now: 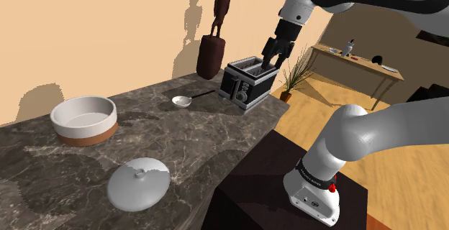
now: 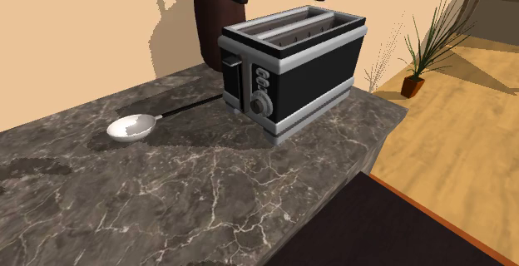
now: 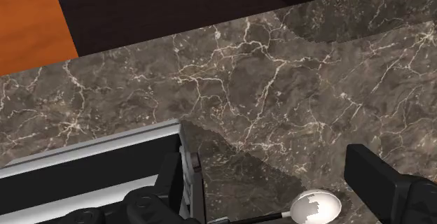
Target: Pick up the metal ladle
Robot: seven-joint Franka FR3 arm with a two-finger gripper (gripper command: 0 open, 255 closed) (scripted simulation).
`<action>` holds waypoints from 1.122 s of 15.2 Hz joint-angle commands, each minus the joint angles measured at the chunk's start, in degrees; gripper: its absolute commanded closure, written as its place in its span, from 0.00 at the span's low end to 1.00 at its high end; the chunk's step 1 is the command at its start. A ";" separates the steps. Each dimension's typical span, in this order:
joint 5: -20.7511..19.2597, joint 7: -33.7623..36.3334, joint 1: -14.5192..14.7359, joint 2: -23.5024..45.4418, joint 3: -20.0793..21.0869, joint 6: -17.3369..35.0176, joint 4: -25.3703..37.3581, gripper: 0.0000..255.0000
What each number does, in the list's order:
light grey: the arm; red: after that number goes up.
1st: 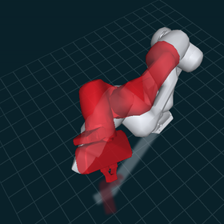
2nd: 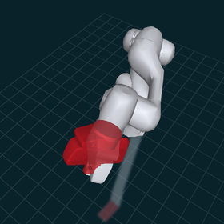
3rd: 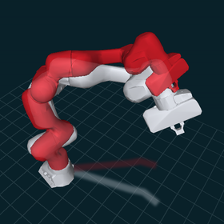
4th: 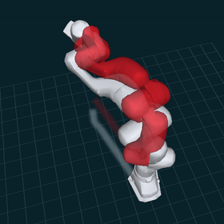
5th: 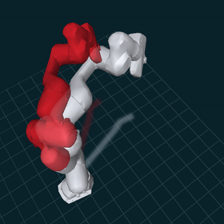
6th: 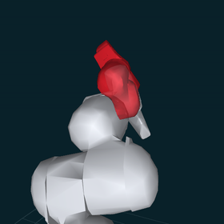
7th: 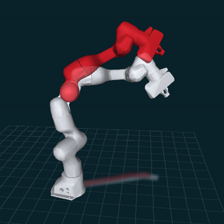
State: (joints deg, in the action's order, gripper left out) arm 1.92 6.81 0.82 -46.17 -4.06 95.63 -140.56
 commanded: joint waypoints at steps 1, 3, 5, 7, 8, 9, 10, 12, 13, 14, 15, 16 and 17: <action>0.00 0.00 0.00 0.00 0.00 0.00 0.00 0.00; 1.55 5.77 -0.74 1.79 2.65 4.15 -1.64 0.00; 2.92 11.48 -1.51 4.15 5.28 8.37 -2.78 0.00; 4.03 17.19 -2.30 7.06 7.85 12.60 -3.41 0.00; 4.48 20.04 -2.75 8.70 9.12 14.69 -3.53 0.00; 4.84 22.89 -3.24 10.45 10.38 16.77 -3.53 0.00; 5.10 25.76 -3.76 12.31 11.61 18.82 -3.41 0.00; 5.28 31.56 -4.91 16.29 14.00 22.78 -2.80 0.00; 5.21 34.49 -5.60 18.40 15.20 24.68 -2.33 0.00; 4.98 37.48 -6.28 20.57 16.32 26.52 -1.74 0.00; 4.61 40.51 -7.03 22.80 17.43 28.28 -1.06 0.00; 4.07 43.60 -7.79 25.08 18.49 29.96 -0.27 0.00; 3.36 46.76 -8.55 27.41 19.47 31.56 0.61 0.00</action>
State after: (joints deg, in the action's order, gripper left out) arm 5.88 49.96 -6.94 -21.21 14.29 125.49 -140.99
